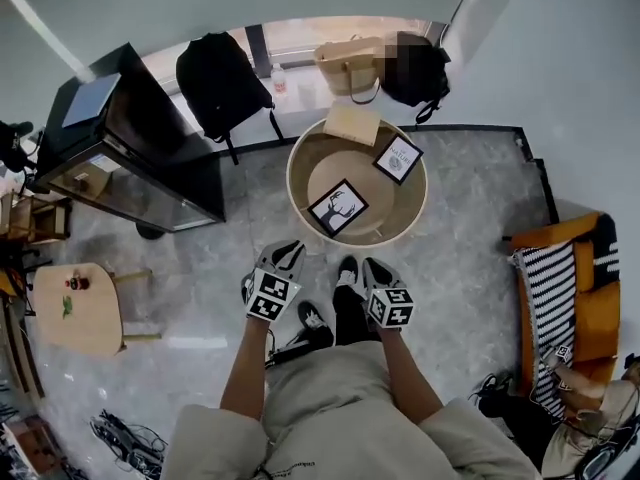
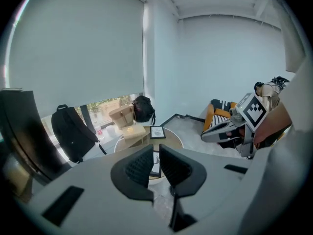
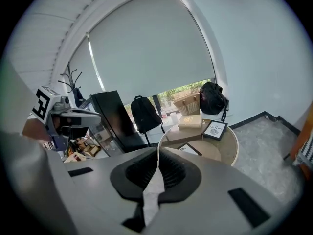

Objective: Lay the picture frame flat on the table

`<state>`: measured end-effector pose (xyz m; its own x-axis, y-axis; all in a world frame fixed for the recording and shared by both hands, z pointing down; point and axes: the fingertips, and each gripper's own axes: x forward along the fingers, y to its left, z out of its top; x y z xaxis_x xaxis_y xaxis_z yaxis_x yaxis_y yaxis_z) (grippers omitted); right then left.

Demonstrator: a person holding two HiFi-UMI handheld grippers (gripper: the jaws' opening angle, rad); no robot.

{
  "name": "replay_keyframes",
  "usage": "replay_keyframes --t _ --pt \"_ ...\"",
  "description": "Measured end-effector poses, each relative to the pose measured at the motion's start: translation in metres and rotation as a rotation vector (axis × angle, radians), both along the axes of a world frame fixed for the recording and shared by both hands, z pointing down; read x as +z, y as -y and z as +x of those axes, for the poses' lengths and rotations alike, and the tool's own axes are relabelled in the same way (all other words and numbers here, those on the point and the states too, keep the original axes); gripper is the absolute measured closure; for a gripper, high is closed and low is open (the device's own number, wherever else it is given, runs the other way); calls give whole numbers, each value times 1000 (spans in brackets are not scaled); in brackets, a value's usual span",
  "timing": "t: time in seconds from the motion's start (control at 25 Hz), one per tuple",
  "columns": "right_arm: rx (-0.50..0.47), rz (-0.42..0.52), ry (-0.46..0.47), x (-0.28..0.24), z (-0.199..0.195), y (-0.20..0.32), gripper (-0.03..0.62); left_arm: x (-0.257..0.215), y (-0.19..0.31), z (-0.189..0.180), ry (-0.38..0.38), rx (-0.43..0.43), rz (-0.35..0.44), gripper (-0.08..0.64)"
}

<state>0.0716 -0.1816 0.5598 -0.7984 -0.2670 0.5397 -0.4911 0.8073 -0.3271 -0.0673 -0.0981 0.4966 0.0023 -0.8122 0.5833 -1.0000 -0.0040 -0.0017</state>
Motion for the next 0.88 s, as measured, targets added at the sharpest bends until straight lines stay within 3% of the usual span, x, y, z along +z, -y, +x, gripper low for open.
replay_keyframes --t 0.24,0.36,0.64,0.88 --pt "15 -29 46 -30 3 -8 557 -34 -24 4 -15 -72 28 531" --pt "21 -57 86 -34 7 -9 558 -27 -38 12 -79 -112 42 537" --pt "-33 -40 11 -24 14 -22 558 -13 -58 18 -148 -135 26 538" --pt "-57 -18 -9 -24 8 -28 558 -11 -61 19 -151 -119 25 538"
